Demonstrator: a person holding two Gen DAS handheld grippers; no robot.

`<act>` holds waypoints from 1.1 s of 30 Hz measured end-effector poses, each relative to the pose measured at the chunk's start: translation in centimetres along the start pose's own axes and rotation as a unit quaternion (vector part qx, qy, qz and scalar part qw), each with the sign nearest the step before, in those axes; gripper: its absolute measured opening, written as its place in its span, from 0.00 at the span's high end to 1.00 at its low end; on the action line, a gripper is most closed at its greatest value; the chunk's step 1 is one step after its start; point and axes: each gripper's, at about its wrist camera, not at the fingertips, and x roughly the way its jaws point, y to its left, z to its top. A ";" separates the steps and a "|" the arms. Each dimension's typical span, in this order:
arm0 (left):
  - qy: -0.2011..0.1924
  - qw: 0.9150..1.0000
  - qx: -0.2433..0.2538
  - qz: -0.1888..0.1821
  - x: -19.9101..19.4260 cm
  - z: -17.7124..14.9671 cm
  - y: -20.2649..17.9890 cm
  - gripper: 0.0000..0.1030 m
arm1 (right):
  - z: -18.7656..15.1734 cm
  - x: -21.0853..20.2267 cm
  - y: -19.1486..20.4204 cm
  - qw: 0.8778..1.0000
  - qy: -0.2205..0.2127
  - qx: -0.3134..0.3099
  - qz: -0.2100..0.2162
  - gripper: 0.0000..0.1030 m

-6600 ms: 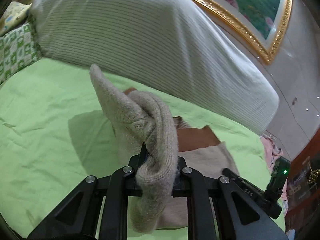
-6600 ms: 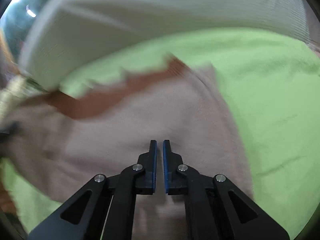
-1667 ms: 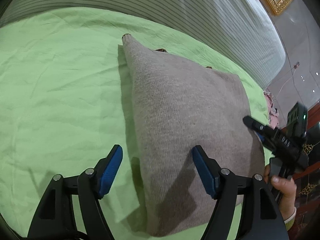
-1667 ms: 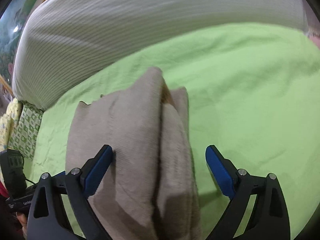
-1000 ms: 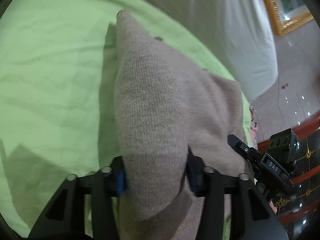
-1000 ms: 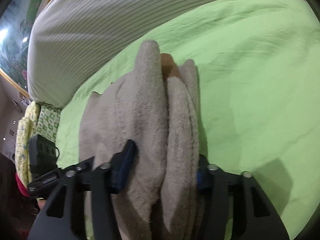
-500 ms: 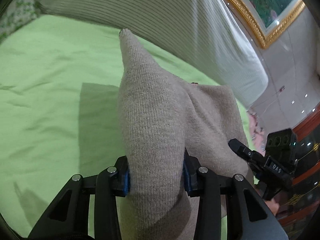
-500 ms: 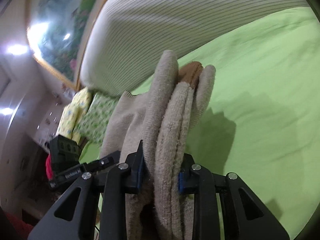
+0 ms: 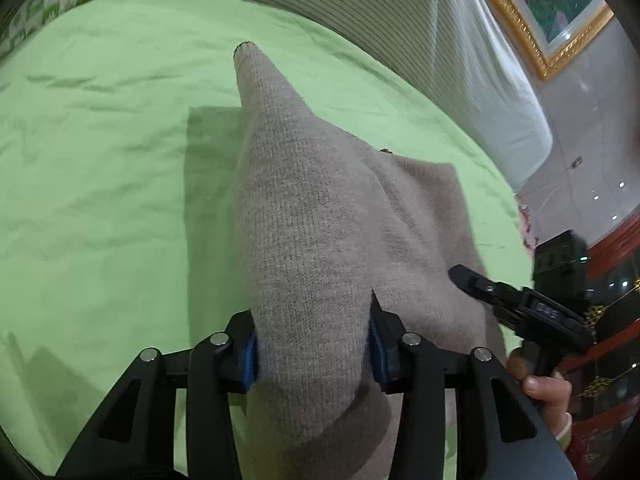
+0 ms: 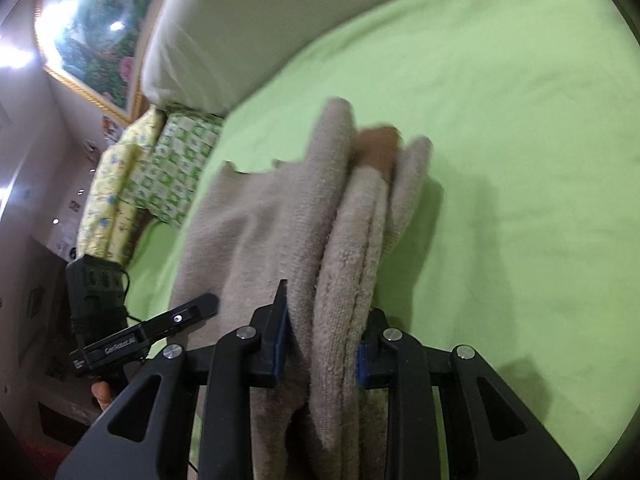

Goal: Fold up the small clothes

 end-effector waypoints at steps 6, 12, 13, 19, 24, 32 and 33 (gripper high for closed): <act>-0.014 1.000 0.016 0.007 0.0 -0.2 -0.3 0.50 | -0.6 0.0 -0.4 0.999 -0.014 0.008 -0.035 0.56; -0.023 0.999 0.009 0.021 -2.2 -1.3 0.8 0.46 | -0.7 -1.6 1.7 0.996 -0.027 -0.020 -0.081 0.55; -0.023 0.999 0.010 0.022 -2.7 -1.5 0.9 0.44 | -0.9 -2.2 2.1 0.995 -0.033 -0.026 -0.086 0.55; -0.025 0.998 0.007 0.048 -5.5 -4.8 1.7 0.40 | -3.8 -6.0 4.4 0.994 -0.060 -0.054 -0.075 0.53; -0.007 0.997 0.024 0.068 -6.9 -8.8 2.6 0.40 | -7.7 -7.4 5.3 0.993 -0.049 -0.074 -0.077 0.53; -0.003 0.993 0.071 0.098 -7.0 -11.4 2.1 0.41 | -11.5 -6.7 4.9 0.993 -0.022 -0.078 -0.086 0.53; -0.004 0.992 0.076 0.100 -7.0 -11.3 1.9 0.41 | -11.4 -6.6 5.0 0.993 -0.023 -0.079 -0.086 0.53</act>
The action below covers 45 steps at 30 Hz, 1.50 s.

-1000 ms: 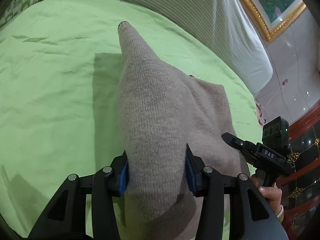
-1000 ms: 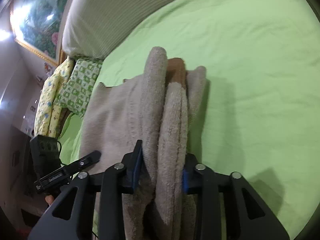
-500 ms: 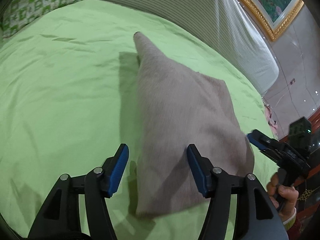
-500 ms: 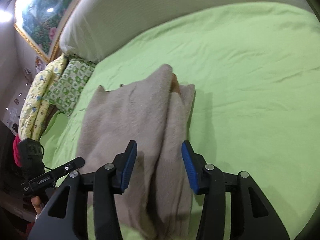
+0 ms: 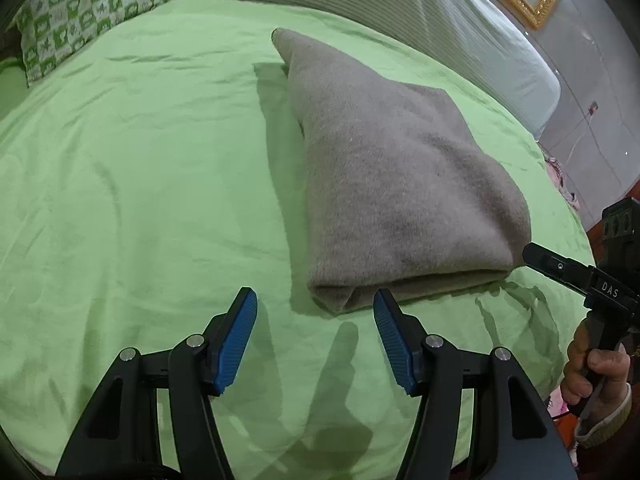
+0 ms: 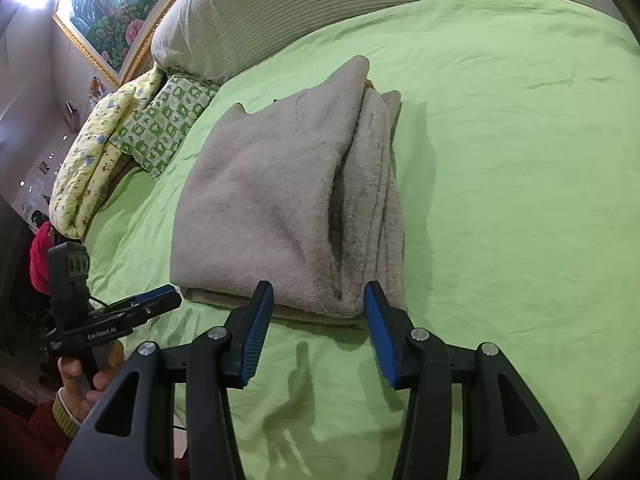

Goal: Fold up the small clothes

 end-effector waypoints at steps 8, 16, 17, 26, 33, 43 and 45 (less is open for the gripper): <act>0.000 0.999 0.031 0.026 2.0 0.7 -1.9 0.80 | 0.7 1.2 1.2 0.999 0.007 -0.034 -0.005 0.74; -0.033 0.999 0.035 0.010 -0.8 -0.3 -2.0 0.92 | 1.0 -0.9 1.1 0.999 -0.001 -0.046 0.018 0.94; -0.030 0.999 0.034 0.011 -0.6 -0.5 -1.9 0.92 | 1.0 -1.1 0.9 0.999 0.000 -0.052 0.006 0.94; 0.006 0.999 0.033 0.013 0.6 -1.6 -1.0 0.92 | -0.7 1.8 -1.5 0.998 0.040 -0.035 -0.024 0.95; -0.001 1.000 0.031 0.001 -2.4 -1.5 -0.6 0.90 | 0.7 -0.6 -0.6 0.999 0.021 -0.029 -0.017 0.92; -0.074 0.997 0.020 -0.006 -4.8 7.1 -2.5 0.56 | 5.5 -1.7 1.7 0.999 -0.039 -0.028 0.002 0.77; -0.083 0.996 0.021 -0.003 -3.8 8.9 -2.8 0.56 | 6.9 -0.7 2.3 0.998 -0.051 -0.039 -0.003 0.58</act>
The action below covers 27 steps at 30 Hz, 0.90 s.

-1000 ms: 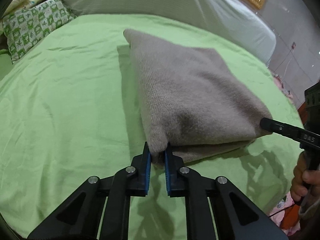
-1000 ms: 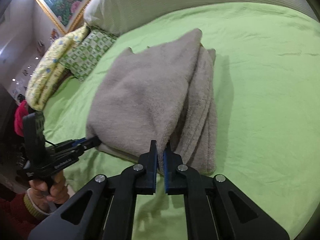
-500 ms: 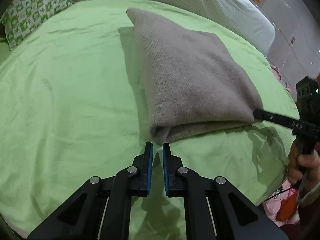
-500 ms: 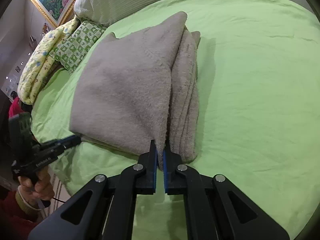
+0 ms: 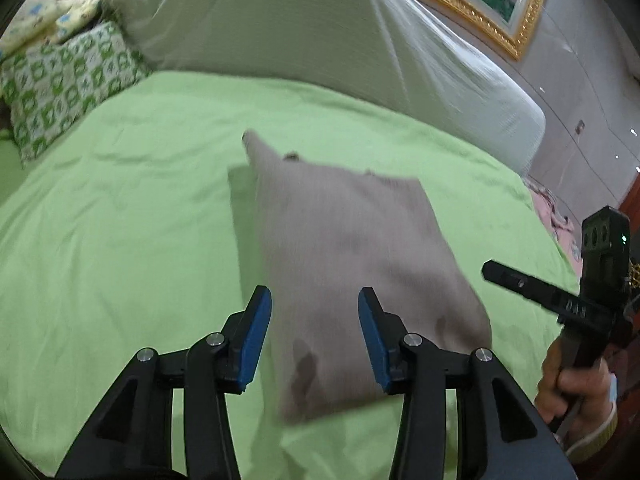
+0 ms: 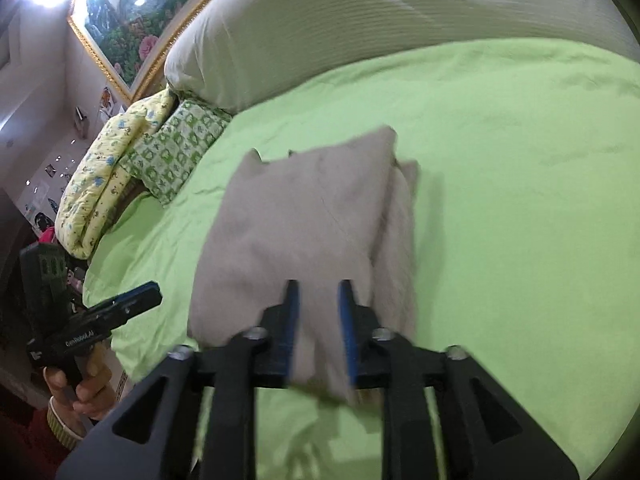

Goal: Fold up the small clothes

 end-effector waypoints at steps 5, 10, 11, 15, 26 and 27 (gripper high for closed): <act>0.014 1.000 -0.011 -0.005 4.0 3.3 0.4 0.57 | 4.2 3.6 1.2 1.000 -0.008 -0.006 -0.009 0.56; 0.026 0.999 -0.017 -0.019 7.1 5.6 0.4 0.57 | 7.5 7.9 1.1 1.000 0.002 0.022 0.010 0.56; 0.032 0.999 -0.014 -0.021 7.8 5.8 0.3 0.57 | 7.9 8.9 0.7 0.999 0.009 0.030 0.012 0.56; 0.041 0.999 0.003 -0.010 9.9 5.8 -0.6 0.54 | 7.4 11.2 -1.3 0.997 0.036 0.051 -0.035 0.56; 0.073 0.995 0.037 0.061 13.4 5.5 -2.4 0.50 | 5.8 10.0 -6.7 0.990 0.005 0.112 -0.083 0.86; 0.068 0.995 0.036 0.064 12.7 5.4 -2.4 0.50 | 5.9 9.7 -6.2 0.991 0.007 0.107 -0.077 0.85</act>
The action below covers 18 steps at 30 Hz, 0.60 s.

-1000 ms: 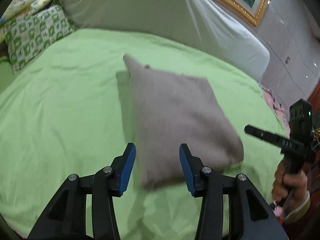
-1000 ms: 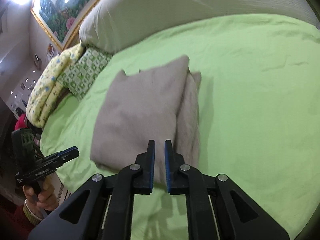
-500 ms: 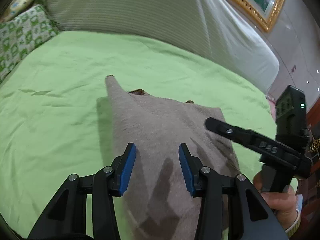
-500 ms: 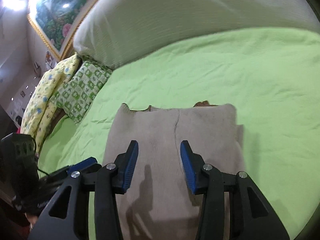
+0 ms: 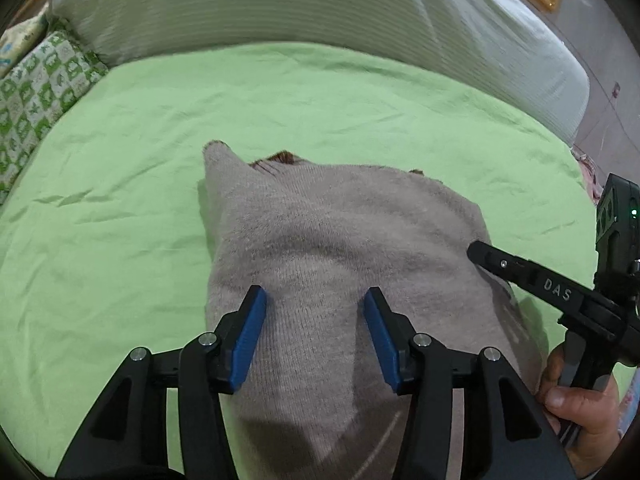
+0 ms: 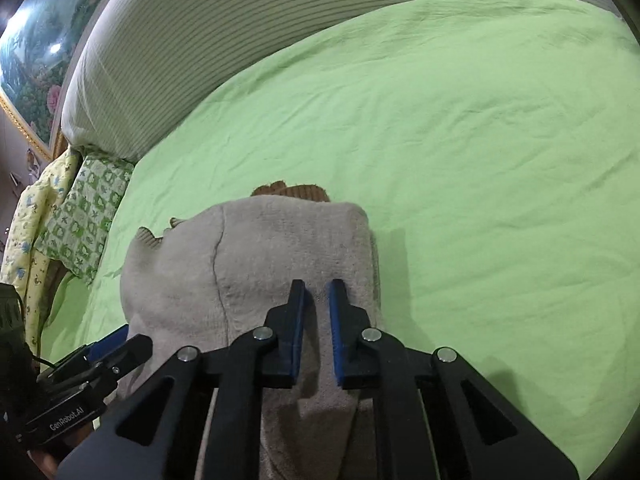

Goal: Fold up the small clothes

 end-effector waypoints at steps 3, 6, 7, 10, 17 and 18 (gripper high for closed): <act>-0.008 1.000 -0.012 0.024 -2.0 -1.1 0.1 0.47 | -0.3 -1.9 1.5 0.999 0.000 -0.033 -0.005 0.78; -0.019 0.998 -0.013 0.052 -4.2 -3.0 -0.4 0.45 | -1.5 -4.5 3.2 0.997 -0.019 -0.074 0.007 0.45; -0.021 0.998 -0.013 0.057 -4.7 -3.8 -0.7 0.45 | -2.1 -5.5 3.9 0.995 -0.029 -0.094 0.011 0.43; -0.014 0.998 -0.014 0.052 -5.6 -6.1 -1.1 0.45 | -4.2 -7.3 5.6 0.988 -0.035 -0.148 0.004 0.43; 0.024 0.999 -0.020 0.021 -4.3 -9.4 -1.1 0.44 | -8.2 -5.8 3.7 0.987 0.020 -0.160 -0.030 0.37; 0.029 0.999 -0.021 0.019 -4.0 -9.7 -1.0 0.42 | -8.5 -5.4 2.9 0.989 0.029 -0.143 -0.024 0.35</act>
